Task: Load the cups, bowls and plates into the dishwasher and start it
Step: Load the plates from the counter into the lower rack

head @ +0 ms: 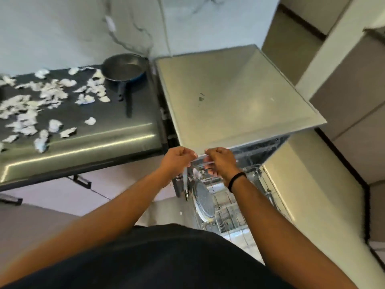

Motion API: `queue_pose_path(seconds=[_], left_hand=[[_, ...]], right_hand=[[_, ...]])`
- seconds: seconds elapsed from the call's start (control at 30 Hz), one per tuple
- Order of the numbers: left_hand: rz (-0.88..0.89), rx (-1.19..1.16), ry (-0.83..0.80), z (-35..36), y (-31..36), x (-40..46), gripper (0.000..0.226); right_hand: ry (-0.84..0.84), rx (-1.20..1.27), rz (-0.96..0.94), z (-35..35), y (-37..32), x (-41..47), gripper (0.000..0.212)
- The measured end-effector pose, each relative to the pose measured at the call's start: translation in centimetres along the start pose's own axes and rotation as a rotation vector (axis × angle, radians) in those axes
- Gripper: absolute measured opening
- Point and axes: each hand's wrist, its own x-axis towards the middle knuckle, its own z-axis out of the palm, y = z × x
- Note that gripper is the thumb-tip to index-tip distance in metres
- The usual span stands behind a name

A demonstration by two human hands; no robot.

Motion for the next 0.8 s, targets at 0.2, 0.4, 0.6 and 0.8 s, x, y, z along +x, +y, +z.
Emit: queue_pose_path(seconds=[0.2,0.4,0.6,0.8], left_hand=[[0.091,-0.221,0.245,-9.8,0.8,-2.7,0.011],[0.057,-0.416,0.469,-22.9,-3.7,-5.2,0.009],[0.004,-0.558,0.710,-35.6,-10.6,-8.0,0.017],[-0.054,-0.694,0.843,-43.5,-15.2,-10.4,0.012]], right_hand=[[-0.207,-0.070,-0.179,10.8,-6.6,-0.9,0.012],[-0.373,-0.148,-0.233,25.1,-8.8,-1.7,0.013],[-0.575,-0.290,-0.207,39.0,-8.0,-4.2,0.018],[-0.668,-0.357,-0.200,48.8,-7.5,-6.4,0.014]])
